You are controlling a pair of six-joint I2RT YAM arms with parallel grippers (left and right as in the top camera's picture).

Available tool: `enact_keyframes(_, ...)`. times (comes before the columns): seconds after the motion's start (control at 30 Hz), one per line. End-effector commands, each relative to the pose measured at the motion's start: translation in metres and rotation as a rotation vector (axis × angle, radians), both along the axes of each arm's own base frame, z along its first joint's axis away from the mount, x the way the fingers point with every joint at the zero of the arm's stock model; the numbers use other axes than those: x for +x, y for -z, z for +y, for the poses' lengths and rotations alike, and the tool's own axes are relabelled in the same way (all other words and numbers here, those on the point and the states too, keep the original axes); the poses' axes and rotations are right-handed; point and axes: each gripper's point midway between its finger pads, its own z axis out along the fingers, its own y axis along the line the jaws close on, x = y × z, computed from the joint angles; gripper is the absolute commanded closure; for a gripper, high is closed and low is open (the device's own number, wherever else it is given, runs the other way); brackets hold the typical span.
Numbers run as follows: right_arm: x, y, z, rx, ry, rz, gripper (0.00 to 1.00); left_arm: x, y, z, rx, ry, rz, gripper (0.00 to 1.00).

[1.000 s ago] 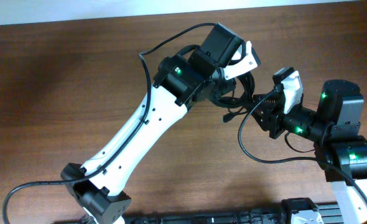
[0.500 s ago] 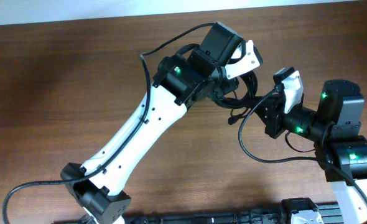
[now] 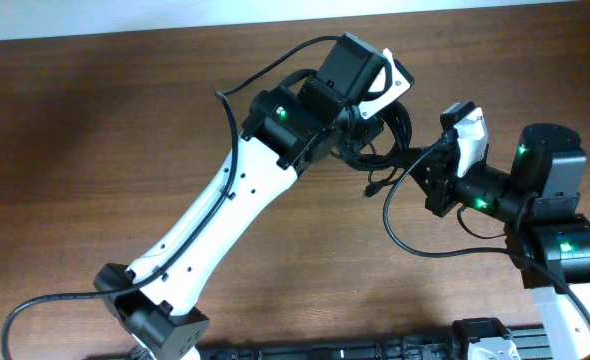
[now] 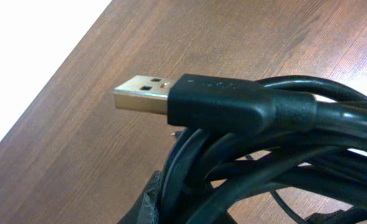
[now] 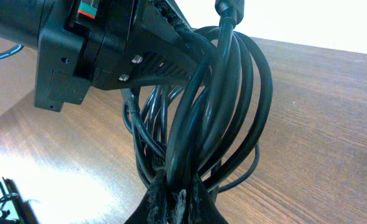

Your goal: Untangle cables

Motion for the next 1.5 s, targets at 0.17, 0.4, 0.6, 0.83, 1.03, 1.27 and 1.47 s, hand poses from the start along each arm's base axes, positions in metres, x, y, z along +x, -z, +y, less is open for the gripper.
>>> enact_keyframes(0.17,-0.016,-0.015,0.015,0.060,-0.104,-0.016,0.34,0.027,-0.032,0.031,-0.074,-0.185,-0.074,1.00)
enact_keyframes(0.4,-0.014,-0.014,0.014,0.052,-0.091,-0.020,0.01,0.025,-0.031,0.029,-0.020,-0.105,-0.104,1.00)
enact_keyframes(0.6,-0.012,-0.014,0.012,0.044,-0.079,-0.024,0.01,-0.008,-0.029,0.008,-0.017,0.190,-0.067,1.00)
enact_keyframes(0.83,-0.008,-0.011,0.007,0.034,-0.037,-0.007,0.02,-0.036,-0.053,0.002,-0.082,0.345,-0.088,1.00)
enact_keyframes(1.03,-0.010,-0.012,0.009,0.043,-0.051,-0.007,0.10,-0.071,-0.068,-0.011,-0.164,0.561,-0.084,1.00)
enact_keyframes(1.27,-0.013,-0.017,0.014,0.066,-0.089,-0.022,0.37,-0.076,-0.062,-0.013,-0.159,0.579,-0.054,1.00)
enact_keyframes(1.47,-0.015,-0.023,0.019,0.086,-0.123,-0.043,0.83,-0.085,-0.061,-0.018,-0.163,0.605,-0.046,1.00)
